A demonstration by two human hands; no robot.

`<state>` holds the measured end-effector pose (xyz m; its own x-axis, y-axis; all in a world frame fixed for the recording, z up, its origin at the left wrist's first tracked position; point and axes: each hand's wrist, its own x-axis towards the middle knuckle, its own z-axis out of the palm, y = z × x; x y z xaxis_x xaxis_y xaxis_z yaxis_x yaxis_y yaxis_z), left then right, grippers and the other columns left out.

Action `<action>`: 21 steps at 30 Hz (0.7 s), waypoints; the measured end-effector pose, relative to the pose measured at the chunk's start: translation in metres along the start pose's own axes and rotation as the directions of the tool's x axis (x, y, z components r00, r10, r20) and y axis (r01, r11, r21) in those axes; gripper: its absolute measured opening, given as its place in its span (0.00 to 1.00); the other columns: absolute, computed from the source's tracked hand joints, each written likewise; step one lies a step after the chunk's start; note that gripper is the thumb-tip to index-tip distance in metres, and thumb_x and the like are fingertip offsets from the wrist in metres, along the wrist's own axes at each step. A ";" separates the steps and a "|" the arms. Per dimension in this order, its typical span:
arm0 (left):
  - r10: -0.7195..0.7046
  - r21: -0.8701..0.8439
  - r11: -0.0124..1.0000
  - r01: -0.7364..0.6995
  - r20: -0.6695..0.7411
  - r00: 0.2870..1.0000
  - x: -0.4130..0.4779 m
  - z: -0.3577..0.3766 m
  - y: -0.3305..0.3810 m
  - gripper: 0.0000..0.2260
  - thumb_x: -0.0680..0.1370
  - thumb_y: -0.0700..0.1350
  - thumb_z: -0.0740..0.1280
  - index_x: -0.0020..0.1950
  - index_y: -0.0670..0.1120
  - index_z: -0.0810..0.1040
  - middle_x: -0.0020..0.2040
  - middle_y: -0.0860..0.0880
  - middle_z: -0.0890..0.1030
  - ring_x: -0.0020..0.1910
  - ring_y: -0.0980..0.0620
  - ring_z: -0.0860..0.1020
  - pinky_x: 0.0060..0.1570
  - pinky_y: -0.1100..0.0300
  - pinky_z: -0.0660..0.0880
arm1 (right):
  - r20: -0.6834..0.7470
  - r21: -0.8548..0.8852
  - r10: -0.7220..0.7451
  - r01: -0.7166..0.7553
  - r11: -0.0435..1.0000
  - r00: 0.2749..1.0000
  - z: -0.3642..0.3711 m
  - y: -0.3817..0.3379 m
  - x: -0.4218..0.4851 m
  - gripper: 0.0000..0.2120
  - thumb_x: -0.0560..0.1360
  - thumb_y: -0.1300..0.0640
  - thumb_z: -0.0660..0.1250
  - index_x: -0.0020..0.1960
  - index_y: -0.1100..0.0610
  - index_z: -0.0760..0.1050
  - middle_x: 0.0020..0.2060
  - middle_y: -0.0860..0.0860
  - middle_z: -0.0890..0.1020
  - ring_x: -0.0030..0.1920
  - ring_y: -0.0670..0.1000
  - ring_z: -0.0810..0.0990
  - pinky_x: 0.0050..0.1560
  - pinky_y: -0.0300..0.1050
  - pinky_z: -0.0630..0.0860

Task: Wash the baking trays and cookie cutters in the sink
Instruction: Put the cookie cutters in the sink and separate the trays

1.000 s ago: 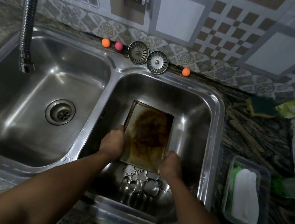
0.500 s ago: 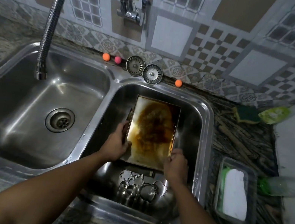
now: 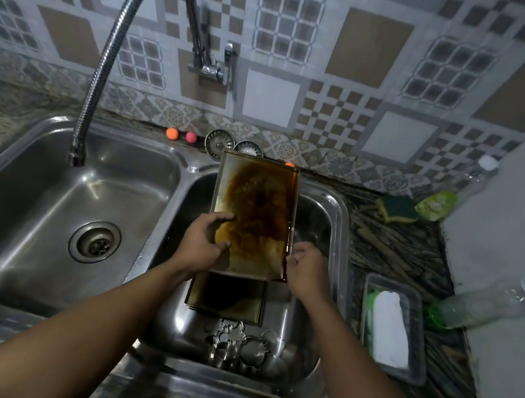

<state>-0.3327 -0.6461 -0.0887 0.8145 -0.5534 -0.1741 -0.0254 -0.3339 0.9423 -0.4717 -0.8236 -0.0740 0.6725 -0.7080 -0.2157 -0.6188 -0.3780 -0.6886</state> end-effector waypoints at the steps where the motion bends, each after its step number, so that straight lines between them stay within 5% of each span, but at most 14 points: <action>1: 0.011 0.002 1.000 -0.011 -0.014 1.000 -0.001 -0.003 0.005 0.22 0.75 0.31 0.70 0.65 0.50 0.76 0.64 0.50 0.70 0.62 0.55 0.71 0.48 0.75 0.72 | -0.008 0.003 -0.024 0.024 1.000 1.000 -0.007 -0.003 -0.001 0.14 0.78 0.59 0.65 0.63 0.54 0.74 0.41 0.47 0.81 0.44 0.46 0.79 0.44 0.42 0.75; 4: 0.080 0.065 0.995 -0.076 -0.059 0.995 -0.003 -0.015 0.015 0.22 0.74 0.31 0.70 0.62 0.53 0.76 0.63 0.51 0.71 0.63 0.53 0.71 0.58 0.63 0.75 | -0.097 -0.030 -0.080 0.077 0.997 0.992 -0.037 -0.002 -0.004 0.15 0.78 0.56 0.66 0.64 0.53 0.73 0.43 0.49 0.83 0.43 0.48 0.81 0.43 0.44 0.76; 8: 0.132 0.102 0.987 -0.122 -0.096 0.987 0.003 -0.032 0.022 0.22 0.74 0.33 0.70 0.61 0.57 0.76 0.62 0.52 0.71 0.65 0.50 0.71 0.64 0.47 0.75 | -0.283 -0.198 -0.060 0.003 0.980 0.957 -0.089 0.022 -0.003 0.15 0.75 0.57 0.67 0.62 0.56 0.76 0.54 0.57 0.82 0.54 0.59 0.80 0.54 0.52 0.78; 12: 0.212 0.182 0.966 -0.184 -0.152 0.965 0.001 -0.026 0.033 0.23 0.75 0.34 0.70 0.65 0.54 0.75 0.61 0.52 0.70 0.63 0.51 0.71 0.66 0.52 0.72 | -0.277 -0.401 0.042 -0.155 0.903 0.960 -0.129 0.069 -0.023 0.19 0.75 0.52 0.68 0.63 0.59 0.75 0.58 0.60 0.78 0.58 0.63 0.77 0.56 0.54 0.77; 16: 0.337 0.356 0.894 -0.272 -0.134 0.932 -0.019 -0.016 0.040 0.27 0.75 0.32 0.66 0.72 0.50 0.71 0.60 0.48 0.69 0.58 0.55 0.70 0.62 0.61 0.68 | -0.184 -0.253 0.123 -0.168 0.953 0.975 -0.131 0.097 -0.054 0.25 0.75 0.57 0.69 0.70 0.57 0.68 0.64 0.59 0.76 0.60 0.61 0.77 0.57 0.52 0.75; 21: 0.464 0.451 0.809 -0.377 -0.096 0.881 -0.027 -0.013 0.044 0.26 0.77 0.31 0.62 0.74 0.49 0.69 0.63 0.46 0.69 0.56 0.54 0.71 0.58 0.59 0.72 | -0.260 -0.215 0.149 -0.208 0.954 0.954 -0.124 0.100 -0.073 0.24 0.78 0.59 0.66 0.73 0.52 0.68 0.64 0.59 0.77 0.60 0.61 0.76 0.55 0.50 0.74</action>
<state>-0.3484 -0.6361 -0.0390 0.7614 -0.5686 0.3114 -0.5890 -0.4061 0.6987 -0.6326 -0.8840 -0.0408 0.4438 -0.8868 -0.1287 -0.8173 -0.3417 -0.4639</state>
